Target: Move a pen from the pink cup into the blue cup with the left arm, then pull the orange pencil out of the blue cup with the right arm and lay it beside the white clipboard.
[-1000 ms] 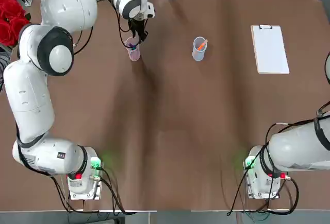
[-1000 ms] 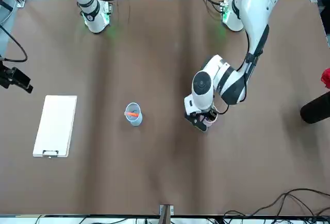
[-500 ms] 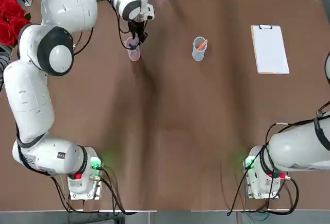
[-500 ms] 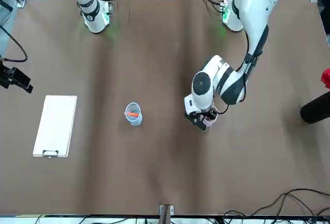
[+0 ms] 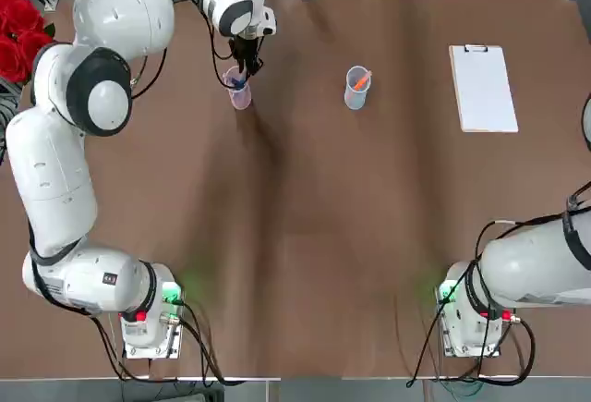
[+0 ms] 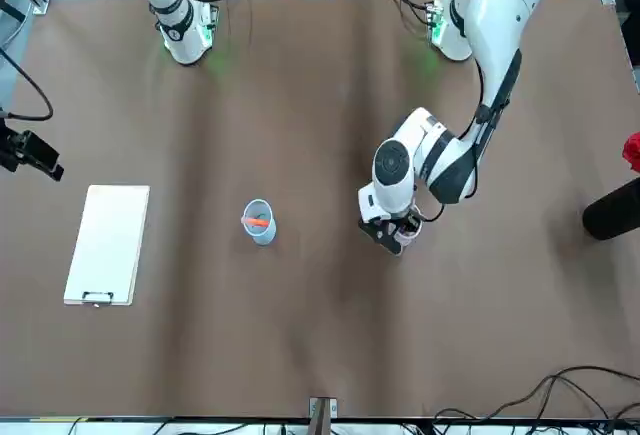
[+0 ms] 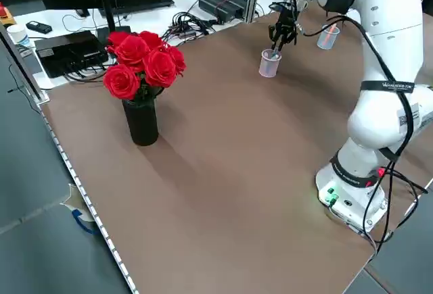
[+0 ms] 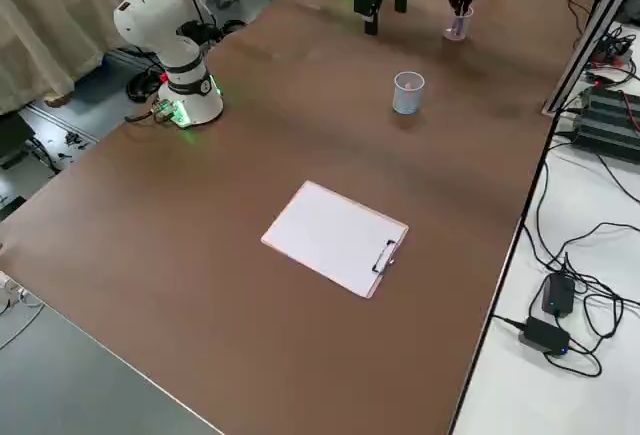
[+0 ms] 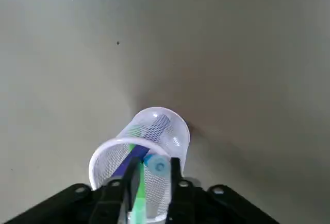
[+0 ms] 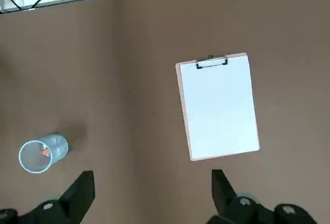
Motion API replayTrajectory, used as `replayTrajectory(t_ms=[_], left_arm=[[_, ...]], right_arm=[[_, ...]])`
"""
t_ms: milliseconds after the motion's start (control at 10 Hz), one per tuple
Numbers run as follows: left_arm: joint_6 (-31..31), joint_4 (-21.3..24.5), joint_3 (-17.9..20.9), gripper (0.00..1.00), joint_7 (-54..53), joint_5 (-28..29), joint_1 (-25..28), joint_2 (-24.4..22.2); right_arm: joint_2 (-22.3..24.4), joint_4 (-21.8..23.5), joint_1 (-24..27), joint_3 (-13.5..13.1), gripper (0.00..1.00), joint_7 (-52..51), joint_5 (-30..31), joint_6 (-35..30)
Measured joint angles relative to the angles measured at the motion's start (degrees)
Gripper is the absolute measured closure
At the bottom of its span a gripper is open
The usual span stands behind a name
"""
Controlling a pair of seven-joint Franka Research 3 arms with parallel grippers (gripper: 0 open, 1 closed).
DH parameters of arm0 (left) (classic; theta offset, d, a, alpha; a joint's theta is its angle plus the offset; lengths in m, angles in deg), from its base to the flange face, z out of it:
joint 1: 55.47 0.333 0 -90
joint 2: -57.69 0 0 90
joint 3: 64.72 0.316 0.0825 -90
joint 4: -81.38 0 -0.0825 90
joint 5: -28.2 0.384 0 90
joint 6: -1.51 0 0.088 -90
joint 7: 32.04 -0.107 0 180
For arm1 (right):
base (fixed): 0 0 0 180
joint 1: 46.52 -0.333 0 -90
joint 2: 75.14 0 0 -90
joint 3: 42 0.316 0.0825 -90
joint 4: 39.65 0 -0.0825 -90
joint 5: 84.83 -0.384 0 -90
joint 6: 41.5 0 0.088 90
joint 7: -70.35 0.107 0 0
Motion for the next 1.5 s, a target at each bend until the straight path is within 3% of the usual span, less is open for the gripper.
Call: replayTrajectory(t_ms=[400,900,1300,1500], left_arm=[[0.0,0.0,0.0,0.83,0.0,1.4,0.0,0.0],[0.0,-0.4,-0.1,0.83,0.3,1.6,0.0,-0.5],[-0.1,-1.2,-1.5,0.83,0.5,1.6,0.3,-5.8],[-0.9,-1.7,-3.2,0.83,0.8,-1.8,0.3,-9.5]], right_arm=[[0.0,0.0,0.0,0.0,0.0,0.0,0.0,-0.1],[0.0,0.0,0.0,0.0,0.0,0.0,0.0,-0.1],[0.0,0.0,0.0,0.0,0.0,0.0,0.0,-0.1],[0.0,0.0,0.0,0.0,0.0,-0.1,0.0,-0.1]])
